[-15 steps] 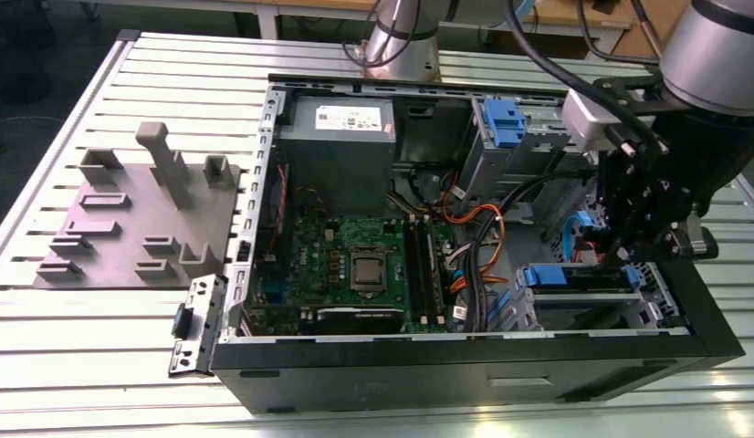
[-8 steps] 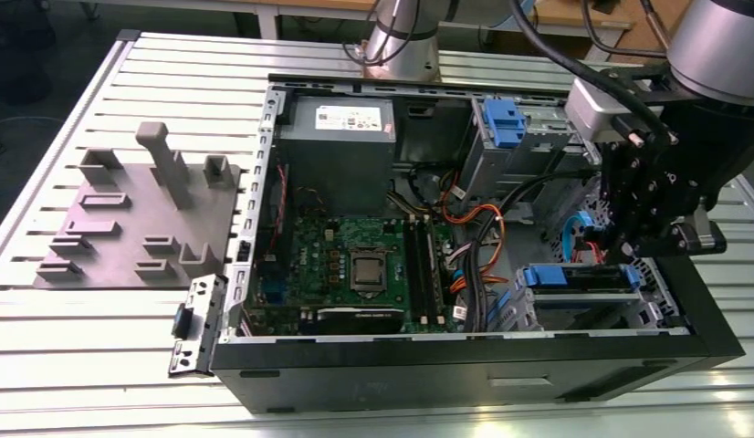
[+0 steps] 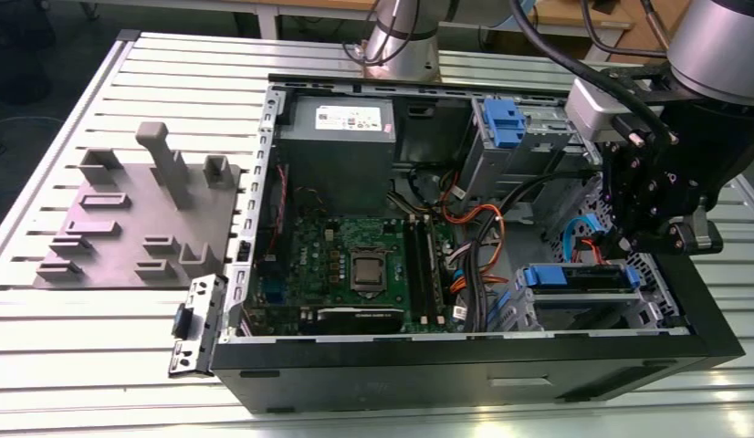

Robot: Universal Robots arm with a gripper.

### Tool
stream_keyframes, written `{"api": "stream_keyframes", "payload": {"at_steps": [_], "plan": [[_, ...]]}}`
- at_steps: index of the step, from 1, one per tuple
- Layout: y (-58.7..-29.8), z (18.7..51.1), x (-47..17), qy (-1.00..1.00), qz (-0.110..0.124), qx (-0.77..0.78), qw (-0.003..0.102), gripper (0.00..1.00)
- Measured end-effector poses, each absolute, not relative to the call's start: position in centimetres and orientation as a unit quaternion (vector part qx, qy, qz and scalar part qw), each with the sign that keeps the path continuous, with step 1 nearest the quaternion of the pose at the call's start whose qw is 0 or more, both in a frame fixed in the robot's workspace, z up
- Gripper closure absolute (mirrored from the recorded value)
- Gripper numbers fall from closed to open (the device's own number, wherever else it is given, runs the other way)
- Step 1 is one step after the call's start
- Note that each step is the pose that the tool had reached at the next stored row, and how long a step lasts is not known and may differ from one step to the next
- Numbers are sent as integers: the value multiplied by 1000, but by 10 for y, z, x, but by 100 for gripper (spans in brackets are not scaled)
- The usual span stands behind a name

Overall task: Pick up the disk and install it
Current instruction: 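Insert the first disk wire, then insert the second disk wire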

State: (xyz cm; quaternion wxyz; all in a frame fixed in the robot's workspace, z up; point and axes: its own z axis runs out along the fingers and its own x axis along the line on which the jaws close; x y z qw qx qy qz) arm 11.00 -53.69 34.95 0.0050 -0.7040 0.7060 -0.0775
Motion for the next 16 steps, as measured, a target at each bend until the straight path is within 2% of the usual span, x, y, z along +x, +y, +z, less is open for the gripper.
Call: {"api": "stream_keyframes", "payload": {"at_steps": [16], "plan": [[-537, 353, 110, 706, -77, -704, 4, 89]]}}
